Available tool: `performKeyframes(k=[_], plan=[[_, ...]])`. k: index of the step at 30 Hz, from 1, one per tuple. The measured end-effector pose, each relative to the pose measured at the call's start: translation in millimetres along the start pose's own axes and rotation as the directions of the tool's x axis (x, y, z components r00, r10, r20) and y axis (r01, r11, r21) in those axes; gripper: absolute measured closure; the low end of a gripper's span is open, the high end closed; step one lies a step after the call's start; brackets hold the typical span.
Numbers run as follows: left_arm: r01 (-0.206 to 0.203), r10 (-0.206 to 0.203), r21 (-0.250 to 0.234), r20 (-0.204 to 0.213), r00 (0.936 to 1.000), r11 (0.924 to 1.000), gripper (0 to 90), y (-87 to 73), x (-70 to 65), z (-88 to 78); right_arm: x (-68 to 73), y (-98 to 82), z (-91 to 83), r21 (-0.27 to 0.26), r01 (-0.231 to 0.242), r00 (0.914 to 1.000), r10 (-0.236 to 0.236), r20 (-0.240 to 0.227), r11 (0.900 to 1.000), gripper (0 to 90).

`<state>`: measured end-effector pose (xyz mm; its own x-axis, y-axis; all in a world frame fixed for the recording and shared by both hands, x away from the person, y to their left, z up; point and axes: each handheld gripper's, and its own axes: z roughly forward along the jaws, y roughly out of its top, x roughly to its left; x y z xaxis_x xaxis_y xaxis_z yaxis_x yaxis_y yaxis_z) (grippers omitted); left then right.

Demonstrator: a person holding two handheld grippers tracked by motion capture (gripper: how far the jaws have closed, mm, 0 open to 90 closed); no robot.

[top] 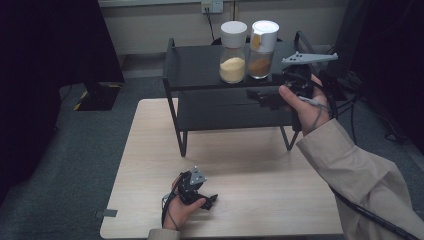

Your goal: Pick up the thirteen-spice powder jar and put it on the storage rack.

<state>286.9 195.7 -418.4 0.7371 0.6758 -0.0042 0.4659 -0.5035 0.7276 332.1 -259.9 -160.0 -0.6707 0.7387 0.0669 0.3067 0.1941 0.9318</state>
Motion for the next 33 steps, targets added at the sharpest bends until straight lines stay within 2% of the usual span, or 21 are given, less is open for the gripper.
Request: performKeyframes(k=[18, 33], plan=[[0.0, 0.0, 0.0, 0.0, 1.0, 1.0, 0.0, 0.1, -0.1, 0.0, 6.5, -41.0, 11.5, 0.025, -0.001, 0.9955, 0.003, -0.095, 1.0, 0.0], [0.0, 0.0, 0.0, 0.0, 1.0, 1.0, 0.0, 0.1, -0.1, 0.0, -1.5, -75.3, 20.0, 0.045, -0.03, 0.9903, 0.035, -0.134, 0.999, 0.0]])
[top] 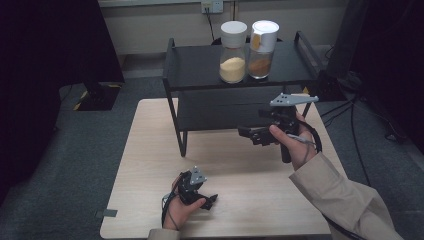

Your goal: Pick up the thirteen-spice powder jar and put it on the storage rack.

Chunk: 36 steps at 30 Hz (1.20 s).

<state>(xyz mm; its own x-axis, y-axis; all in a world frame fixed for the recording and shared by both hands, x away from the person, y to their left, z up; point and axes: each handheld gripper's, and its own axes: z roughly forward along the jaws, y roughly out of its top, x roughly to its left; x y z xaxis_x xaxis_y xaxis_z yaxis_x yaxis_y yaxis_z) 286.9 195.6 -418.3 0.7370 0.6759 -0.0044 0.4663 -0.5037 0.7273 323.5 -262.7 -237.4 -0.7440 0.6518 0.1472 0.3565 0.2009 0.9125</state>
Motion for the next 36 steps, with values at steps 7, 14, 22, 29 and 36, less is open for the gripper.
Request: performKeyframes(k=[7, 14, 22, 29, 36], plan=[[0.0, 0.0, -0.001, -0.001, 1.0, 1.0, 0.0, -0.2, -0.1, 0.1, -4.0, -15.9, 2.7, -0.006, -0.01, 0.9999, 0.01, -0.005, 1.0, 0.0], [0.0, 0.0, -0.001, -0.001, 1.0, 1.0, 0.0, -0.1, -0.1, 0.0, -7.1, -28.0, 5.4, -0.001, -0.007, 0.9999, 0.007, -0.013, 1.0, 0.0], [-0.001, 0.001, -0.001, -0.001, 1.0, 1.0, 0.0, -0.2, -0.2, 0.1, -11.0, -46.9, 8.2, -0.002, -0.008, 0.9996, 0.008, -0.028, 1.0, 0.0], [-0.001, 0.001, -0.001, -0.001, 1.0, 1.0, 0.0, -0.3, -0.2, 0.1, -14.4, -66.3, 12.0, 0.018, 0.006, 0.9995, -0.006, -0.03, 1.0, 0.0], [-0.001, 0.001, 0.001, 0.0, 1.0, 1.0, 0.0, 0.0, 0.0, 0.0, -17.8, -83.6, 14.6, 0.041, 0.024, 0.9993, -0.023, -0.028, 0.999, 0.0]])
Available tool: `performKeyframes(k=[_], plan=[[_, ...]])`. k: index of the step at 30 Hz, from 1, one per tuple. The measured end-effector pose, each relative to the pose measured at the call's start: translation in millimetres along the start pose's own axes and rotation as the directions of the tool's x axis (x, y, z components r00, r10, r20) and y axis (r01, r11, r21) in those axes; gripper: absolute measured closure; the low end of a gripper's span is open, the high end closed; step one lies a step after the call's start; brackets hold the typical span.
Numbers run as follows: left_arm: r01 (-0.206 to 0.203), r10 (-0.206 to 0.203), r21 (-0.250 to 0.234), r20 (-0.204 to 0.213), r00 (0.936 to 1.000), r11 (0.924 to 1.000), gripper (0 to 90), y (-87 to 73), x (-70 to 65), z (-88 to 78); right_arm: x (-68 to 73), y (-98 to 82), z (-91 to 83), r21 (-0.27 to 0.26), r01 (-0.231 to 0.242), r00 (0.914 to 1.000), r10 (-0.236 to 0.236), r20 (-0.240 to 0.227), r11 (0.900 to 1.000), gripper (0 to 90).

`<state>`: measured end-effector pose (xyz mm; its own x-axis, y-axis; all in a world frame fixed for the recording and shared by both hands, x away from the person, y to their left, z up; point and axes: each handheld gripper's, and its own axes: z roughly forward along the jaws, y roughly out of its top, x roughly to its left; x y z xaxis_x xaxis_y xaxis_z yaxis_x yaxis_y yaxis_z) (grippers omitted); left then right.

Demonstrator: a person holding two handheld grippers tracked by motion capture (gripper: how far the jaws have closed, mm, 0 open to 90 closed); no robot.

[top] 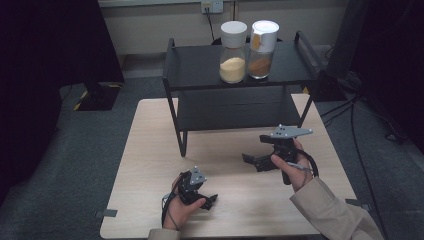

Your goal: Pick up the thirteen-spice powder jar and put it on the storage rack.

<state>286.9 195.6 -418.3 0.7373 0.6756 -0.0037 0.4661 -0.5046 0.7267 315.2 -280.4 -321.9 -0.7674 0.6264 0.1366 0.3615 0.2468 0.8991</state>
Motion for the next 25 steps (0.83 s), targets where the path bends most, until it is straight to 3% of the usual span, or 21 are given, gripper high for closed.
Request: performKeyframes(k=[12, 25], plan=[[0.0, 0.0, 0.0, 0.0, 1.0, 1.0, 0.0, 0.0, 0.0, 0.0, -4.4, -33.4, 7.5, 0.032, 0.02, 0.9998, -0.02, -0.005, 0.999, 0.0], [0.0, 0.0, 0.0, 0.0, 1.0, 1.0, 0.0, 0.1, 0.0, 0.0, -7.4, -77.6, 11.1, 0.102, 0.027, 0.9996, -0.028, 0.01, 0.994, 0.4]])
